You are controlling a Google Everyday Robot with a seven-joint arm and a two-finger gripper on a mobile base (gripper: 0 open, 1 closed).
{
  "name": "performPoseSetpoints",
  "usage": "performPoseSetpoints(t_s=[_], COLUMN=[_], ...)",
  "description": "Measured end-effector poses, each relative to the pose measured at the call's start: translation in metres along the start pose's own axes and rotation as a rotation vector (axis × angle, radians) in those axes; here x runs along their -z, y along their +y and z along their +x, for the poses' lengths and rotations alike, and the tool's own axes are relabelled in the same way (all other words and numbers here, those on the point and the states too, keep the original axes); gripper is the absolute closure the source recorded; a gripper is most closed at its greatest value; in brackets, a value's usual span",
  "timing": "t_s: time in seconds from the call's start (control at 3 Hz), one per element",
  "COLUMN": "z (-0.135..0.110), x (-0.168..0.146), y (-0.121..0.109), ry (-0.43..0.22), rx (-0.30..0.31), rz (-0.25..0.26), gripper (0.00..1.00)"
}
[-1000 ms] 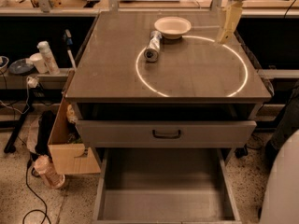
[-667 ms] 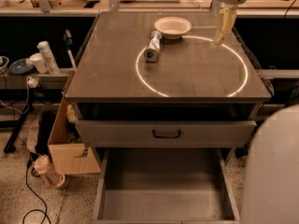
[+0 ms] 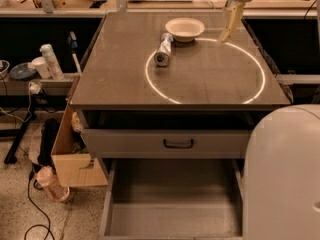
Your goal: Place redbull can into middle drawer
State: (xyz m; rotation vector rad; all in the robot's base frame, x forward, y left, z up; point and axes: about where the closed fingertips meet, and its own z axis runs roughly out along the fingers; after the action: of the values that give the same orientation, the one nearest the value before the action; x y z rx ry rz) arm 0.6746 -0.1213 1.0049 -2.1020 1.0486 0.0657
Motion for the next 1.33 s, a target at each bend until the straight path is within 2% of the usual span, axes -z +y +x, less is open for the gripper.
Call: performPoseSetpoints(t_s=[0.67, 1.0, 1.33], z=[0.004, 0.013, 0.013], x=[-0.007, -0.02, -0.02], y=[-0.009, -0.021, -0.021], ry=[0.015, 0.097, 0.097], rx=[0.01, 0.041, 0.041], rz=[0.014, -0.014, -0.014], gripper=[0.0, 0.0, 0.0])
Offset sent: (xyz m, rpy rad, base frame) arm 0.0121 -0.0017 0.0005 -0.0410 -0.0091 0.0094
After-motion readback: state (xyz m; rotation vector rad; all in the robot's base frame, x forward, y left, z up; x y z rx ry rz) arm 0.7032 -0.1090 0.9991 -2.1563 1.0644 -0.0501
